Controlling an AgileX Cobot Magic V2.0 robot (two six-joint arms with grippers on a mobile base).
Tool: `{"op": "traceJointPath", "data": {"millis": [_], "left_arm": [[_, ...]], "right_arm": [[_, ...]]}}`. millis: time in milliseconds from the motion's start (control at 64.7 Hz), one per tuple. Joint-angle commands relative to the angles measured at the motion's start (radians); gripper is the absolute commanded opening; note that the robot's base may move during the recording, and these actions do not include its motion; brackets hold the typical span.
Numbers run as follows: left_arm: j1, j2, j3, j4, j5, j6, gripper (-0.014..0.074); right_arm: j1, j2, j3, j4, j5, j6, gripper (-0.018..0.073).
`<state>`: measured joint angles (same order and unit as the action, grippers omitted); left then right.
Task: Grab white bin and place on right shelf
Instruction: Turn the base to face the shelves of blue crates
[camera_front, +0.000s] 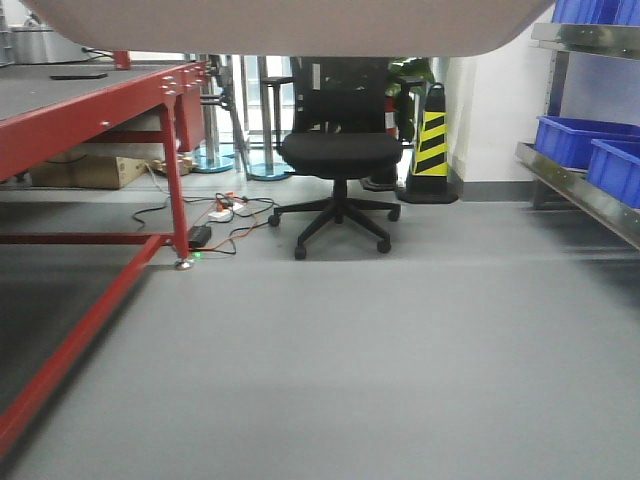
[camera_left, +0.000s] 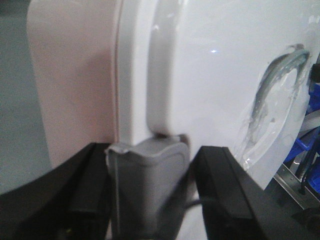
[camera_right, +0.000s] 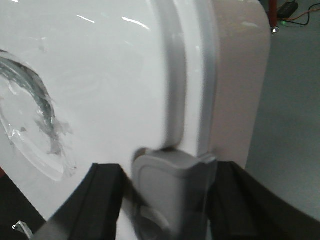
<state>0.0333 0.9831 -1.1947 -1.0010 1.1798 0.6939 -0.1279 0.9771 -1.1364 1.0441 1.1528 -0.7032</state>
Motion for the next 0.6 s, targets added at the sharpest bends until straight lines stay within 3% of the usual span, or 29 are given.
{"op": "traceJointPath", "data": {"millis": [0,588], "left_arm": [[-0.026,-0.015,-0.027,-0.188,0.124,0.021,0.0187],[-0.026,-0.015,-0.027,-0.188,0.124,0.021,0.0187]], "right_arm": [[0.021,-0.021,-0.03,0.252,0.132,-0.013,0.0351],[0.021,-0.021,-0.03,0.252,0.128,-0.013,0.0351]]}}
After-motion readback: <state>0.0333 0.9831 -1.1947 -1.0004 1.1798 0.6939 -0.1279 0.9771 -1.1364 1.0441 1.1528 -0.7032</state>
